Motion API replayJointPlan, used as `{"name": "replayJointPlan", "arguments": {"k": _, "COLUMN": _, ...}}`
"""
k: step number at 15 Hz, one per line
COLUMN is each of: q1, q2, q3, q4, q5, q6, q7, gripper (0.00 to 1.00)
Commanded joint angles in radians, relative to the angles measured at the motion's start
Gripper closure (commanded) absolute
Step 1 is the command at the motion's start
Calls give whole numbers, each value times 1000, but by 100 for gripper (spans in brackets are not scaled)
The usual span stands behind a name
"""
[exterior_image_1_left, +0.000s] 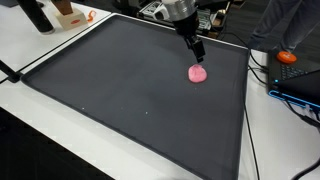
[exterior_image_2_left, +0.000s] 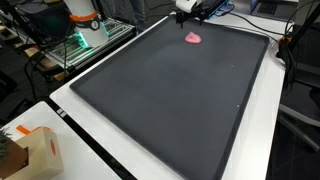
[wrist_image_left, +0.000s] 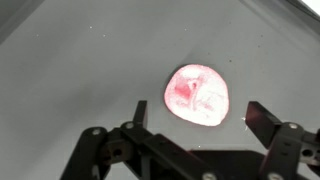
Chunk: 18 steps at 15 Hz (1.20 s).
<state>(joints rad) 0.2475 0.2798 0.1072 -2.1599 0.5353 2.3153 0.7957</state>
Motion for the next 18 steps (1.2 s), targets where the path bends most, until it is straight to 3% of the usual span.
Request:
{"name": "replayJointPlan", "arguments": {"k": 1, "q1": 6, "q2": 6, "q3": 22, "q4": 66, "q5": -150, "q6": -77, "q7": -29, "gripper": 0}}
{"name": "replayJointPlan", "arguments": {"k": 7, "q1": 19, "q2": 26, "q3": 55, "q4": 183, "q5": -303, "q6": -199, "q7": -168, "gripper": 0}}
{"name": "replayJointPlan", "arguments": {"k": 13, "q1": 52, "q2": 30, "q3": 72, "q4": 246, "q5": -437, "q6": -239, "q7": -340, "gripper": 0}}
{"name": "replayJointPlan", "arguments": {"k": 14, "q1": 45, "q2": 16, "q3": 67, "q4": 220, "q5": -392, "q6": -213, "q7": -288, "gripper": 0}}
{"name": "replayJointPlan", "arguments": {"k": 18, "q1": 51, "q2": 17, "q3": 71, "q4": 230, "q5": -412, "q6": -216, "q7": -330, "gripper": 0}}
